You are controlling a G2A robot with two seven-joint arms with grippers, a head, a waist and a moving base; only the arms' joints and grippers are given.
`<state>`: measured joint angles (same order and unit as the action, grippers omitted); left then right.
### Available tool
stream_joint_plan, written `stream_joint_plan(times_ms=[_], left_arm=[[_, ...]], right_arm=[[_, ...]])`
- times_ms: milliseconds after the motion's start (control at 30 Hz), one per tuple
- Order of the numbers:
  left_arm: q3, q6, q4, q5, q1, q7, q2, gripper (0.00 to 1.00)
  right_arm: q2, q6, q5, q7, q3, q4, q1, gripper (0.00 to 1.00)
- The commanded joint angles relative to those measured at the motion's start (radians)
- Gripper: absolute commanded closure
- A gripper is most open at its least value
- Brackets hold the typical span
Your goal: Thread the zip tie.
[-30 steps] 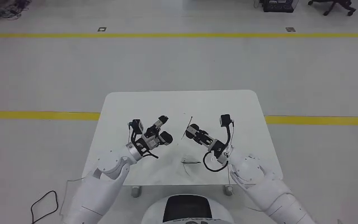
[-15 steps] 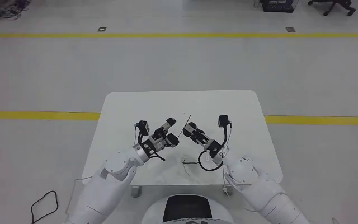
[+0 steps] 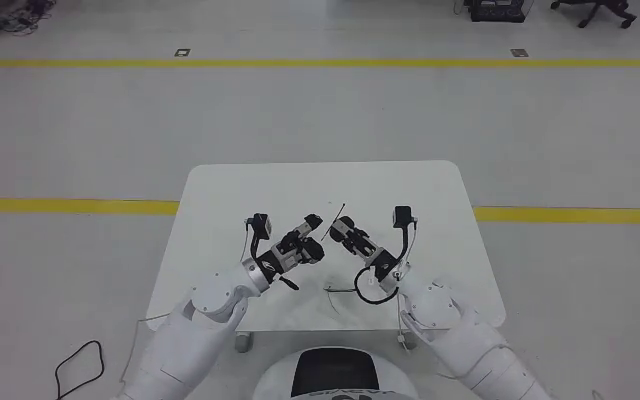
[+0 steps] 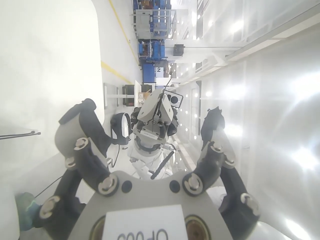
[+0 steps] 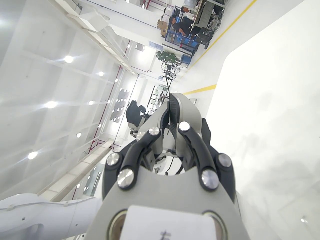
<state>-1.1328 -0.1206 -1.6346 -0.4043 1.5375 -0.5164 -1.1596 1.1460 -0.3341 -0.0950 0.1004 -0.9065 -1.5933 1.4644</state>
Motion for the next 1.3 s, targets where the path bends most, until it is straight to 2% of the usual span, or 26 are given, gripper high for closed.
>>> stream_joint_plan(times_ms=[0, 300, 333, 367, 400, 433, 500, 700, 867, 1267], left_arm=[[0.000, 0.001, 0.000, 0.000, 0.000, 0.000, 0.000, 0.00], [0.017, -0.013, -0.014, 0.018, 0.005, 0.014, 0.001, 0.02], [0.017, -0.012, -0.014, 0.018, 0.004, 0.013, 0.002, 0.18], [0.017, -0.011, -0.013, 0.017, 0.003, 0.013, 0.002, 0.39], [0.017, -0.009, -0.012, 0.015, 0.003, 0.012, 0.003, 0.52], [0.018, -0.008, -0.011, 0.014, 0.001, 0.011, 0.003, 0.56], [0.019, -0.008, -0.010, 0.013, 0.000, 0.009, 0.003, 0.72], [0.021, -0.011, -0.004, 0.009, -0.004, 0.012, 0.005, 0.91], [0.025, -0.004, 0.005, 0.005, -0.012, 0.014, 0.005, 1.00], [0.035, 0.004, 0.015, 0.001, -0.023, 0.021, 0.007, 1.00]], right_arm=[[0.000, 0.000, 0.000, 0.001, 0.000, 0.000, 0.000, 1.00], [0.014, 0.029, 0.027, -0.019, 0.006, 0.013, -0.003, 1.00], [0.016, 0.029, 0.028, -0.021, 0.007, 0.015, -0.004, 1.00], [0.017, 0.029, 0.028, -0.021, 0.008, 0.019, -0.005, 1.00], [0.019, 0.028, 0.028, -0.022, 0.008, 0.022, -0.007, 1.00], [0.021, 0.028, 0.029, -0.022, 0.008, 0.025, -0.008, 1.00], [0.023, 0.028, 0.029, -0.020, 0.008, 0.028, -0.009, 1.00], [0.030, 0.024, 0.035, -0.008, 0.004, 0.036, -0.009, 1.00], [0.034, 0.012, 0.036, 0.000, -0.006, 0.040, -0.001, 1.00], [0.040, -0.006, 0.046, 0.015, -0.029, 0.032, 0.016, 1.00]])
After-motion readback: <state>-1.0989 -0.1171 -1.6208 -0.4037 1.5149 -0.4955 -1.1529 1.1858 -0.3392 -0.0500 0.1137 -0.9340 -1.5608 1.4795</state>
